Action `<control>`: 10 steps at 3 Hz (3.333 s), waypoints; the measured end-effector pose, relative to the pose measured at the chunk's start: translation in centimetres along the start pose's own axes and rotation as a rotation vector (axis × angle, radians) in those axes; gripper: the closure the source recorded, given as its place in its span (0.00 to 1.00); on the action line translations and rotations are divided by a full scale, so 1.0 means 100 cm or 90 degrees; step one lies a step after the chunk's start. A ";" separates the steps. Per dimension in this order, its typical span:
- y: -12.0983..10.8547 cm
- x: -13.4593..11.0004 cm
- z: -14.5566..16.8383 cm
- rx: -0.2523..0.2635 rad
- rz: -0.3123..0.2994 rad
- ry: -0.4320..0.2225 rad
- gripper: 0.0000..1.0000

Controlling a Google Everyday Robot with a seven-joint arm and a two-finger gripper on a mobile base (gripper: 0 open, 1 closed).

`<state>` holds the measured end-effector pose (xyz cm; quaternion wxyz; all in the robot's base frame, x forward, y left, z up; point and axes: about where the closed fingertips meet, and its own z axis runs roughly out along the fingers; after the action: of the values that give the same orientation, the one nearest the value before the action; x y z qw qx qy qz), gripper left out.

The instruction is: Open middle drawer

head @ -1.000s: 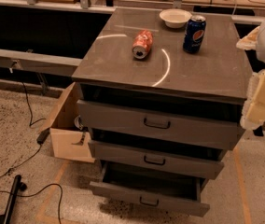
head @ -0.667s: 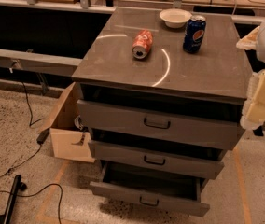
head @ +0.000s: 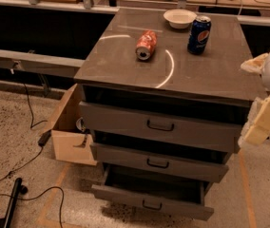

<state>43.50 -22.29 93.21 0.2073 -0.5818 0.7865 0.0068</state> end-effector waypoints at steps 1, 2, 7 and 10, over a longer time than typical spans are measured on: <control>0.015 0.017 0.055 -0.009 0.013 -0.070 0.00; 0.033 0.026 0.118 -0.006 -0.017 -0.085 0.00; 0.067 0.087 0.239 0.021 0.001 -0.132 0.00; 0.075 0.096 0.311 0.037 -0.021 -0.113 0.00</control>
Offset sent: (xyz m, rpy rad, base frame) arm 0.0075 0.0276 -0.2284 0.0721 -0.0843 0.1129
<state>44.19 -20.82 59.85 0.2932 -0.5853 0.7552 0.0323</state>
